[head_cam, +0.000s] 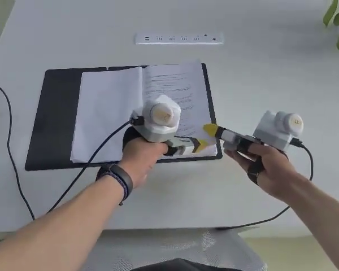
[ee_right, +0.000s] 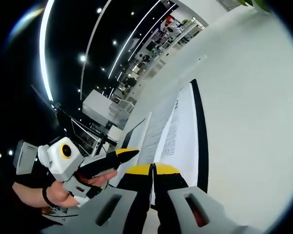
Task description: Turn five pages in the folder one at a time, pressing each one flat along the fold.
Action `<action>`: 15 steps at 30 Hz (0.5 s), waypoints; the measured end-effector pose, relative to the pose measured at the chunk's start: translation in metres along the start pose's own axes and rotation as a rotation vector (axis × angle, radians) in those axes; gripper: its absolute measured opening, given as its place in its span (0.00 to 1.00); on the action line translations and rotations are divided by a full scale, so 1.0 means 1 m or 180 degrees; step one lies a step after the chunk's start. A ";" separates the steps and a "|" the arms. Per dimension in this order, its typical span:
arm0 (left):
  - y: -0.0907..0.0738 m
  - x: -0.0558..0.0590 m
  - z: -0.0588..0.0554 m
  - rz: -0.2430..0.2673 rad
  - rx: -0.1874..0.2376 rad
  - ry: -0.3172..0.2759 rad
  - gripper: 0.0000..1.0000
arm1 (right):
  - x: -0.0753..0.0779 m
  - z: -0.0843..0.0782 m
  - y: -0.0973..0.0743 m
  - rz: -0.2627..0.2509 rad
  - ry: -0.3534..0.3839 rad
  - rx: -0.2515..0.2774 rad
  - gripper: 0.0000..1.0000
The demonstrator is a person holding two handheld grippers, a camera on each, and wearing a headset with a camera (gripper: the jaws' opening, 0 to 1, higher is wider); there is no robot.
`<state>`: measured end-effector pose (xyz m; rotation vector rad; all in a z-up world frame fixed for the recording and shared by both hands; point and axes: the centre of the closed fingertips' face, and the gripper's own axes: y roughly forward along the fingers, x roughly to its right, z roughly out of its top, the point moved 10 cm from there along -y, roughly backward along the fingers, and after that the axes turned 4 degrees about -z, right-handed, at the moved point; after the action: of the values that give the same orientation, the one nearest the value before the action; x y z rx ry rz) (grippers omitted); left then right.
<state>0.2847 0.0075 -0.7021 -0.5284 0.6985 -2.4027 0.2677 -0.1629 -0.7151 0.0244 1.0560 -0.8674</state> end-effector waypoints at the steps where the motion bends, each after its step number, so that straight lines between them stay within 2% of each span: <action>1: -0.005 -0.002 -0.001 0.0030 0.0016 -0.0022 0.74 | -0.001 0.000 0.000 0.0003 0.0000 0.0003 0.00; 5: -0.022 -0.010 -0.005 0.0131 0.0059 -0.0074 0.74 | -0.007 0.003 0.000 0.0025 -0.0018 0.0032 0.00; 10: -0.044 -0.028 -0.013 0.0291 0.0121 -0.0128 0.75 | -0.019 0.006 0.001 0.0076 -0.0078 0.0049 0.00; 15: -0.064 -0.041 -0.019 0.0395 0.0132 -0.0142 0.75 | -0.027 0.007 0.005 0.0111 -0.0098 0.0065 0.00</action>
<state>0.2794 0.0844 -0.6880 -0.5050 0.6418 -2.2779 0.2710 -0.1459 -0.6923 0.0462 1.0154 -0.8446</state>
